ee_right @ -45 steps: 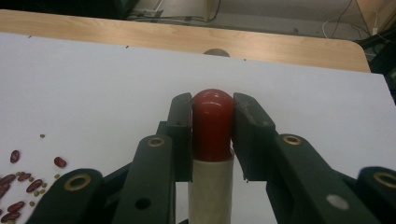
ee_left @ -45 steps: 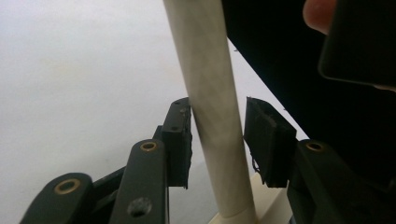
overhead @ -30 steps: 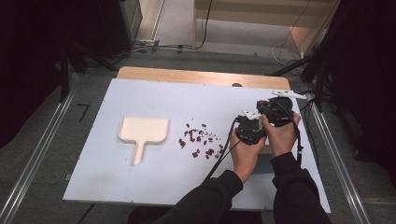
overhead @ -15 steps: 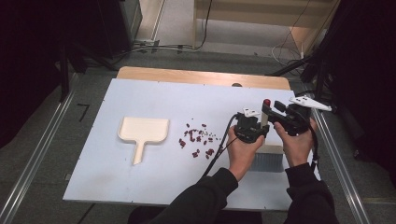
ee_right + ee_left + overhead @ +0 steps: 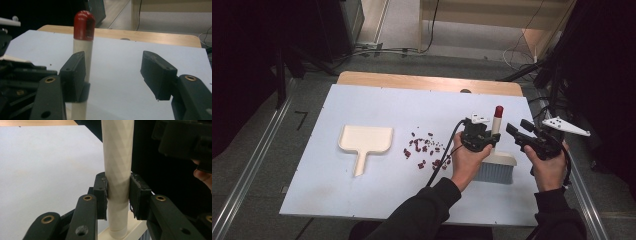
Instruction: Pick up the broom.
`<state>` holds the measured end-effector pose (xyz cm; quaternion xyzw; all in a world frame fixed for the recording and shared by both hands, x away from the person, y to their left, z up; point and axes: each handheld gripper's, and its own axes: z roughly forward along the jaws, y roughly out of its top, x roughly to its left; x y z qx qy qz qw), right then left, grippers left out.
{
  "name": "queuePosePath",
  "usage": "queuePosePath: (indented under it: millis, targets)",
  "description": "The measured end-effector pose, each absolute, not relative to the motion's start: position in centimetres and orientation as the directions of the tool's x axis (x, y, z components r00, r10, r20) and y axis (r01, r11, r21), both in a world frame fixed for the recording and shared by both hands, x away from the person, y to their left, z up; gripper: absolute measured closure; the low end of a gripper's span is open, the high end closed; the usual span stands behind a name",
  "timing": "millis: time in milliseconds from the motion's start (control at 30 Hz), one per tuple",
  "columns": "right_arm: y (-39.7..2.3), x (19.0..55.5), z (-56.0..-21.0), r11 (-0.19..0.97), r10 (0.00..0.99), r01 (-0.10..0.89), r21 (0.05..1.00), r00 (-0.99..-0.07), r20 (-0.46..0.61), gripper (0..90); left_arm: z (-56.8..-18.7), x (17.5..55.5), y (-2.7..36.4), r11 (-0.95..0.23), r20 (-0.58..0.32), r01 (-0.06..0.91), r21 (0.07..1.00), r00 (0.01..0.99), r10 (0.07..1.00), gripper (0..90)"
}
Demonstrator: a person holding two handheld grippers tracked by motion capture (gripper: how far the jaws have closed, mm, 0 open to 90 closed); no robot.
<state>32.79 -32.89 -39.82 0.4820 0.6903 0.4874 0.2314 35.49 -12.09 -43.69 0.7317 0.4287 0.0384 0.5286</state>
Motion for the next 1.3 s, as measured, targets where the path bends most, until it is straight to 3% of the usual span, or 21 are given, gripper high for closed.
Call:
queuePosePath:
  millis: [267, 800, 1300]
  targets:
    - [-34.3, 31.8, -41.4, 0.120, 0.867, 0.443, 0.889, -0.483, 0.124, 34.7, -43.3, 35.8, -11.7, -0.094, -0.384, 0.574, 0.813, 0.651, 0.655, 71.5]
    - [-33.1, 32.7, -44.3, 0.294, 0.713, 0.433, 0.852, -0.693, 0.106, 33.1, -42.5, 35.3, -11.5, -0.139, -0.328, 0.526, 0.839, 0.693, 0.642, 71.6]
    - [-31.5, 34.5, -45.5, 0.358, 0.605, 0.419, 0.835, -0.785, 0.134, 30.7, -42.3, 35.0, -11.4, -0.154, -0.317, 0.509, 0.847, 0.717, 0.621, 71.6]
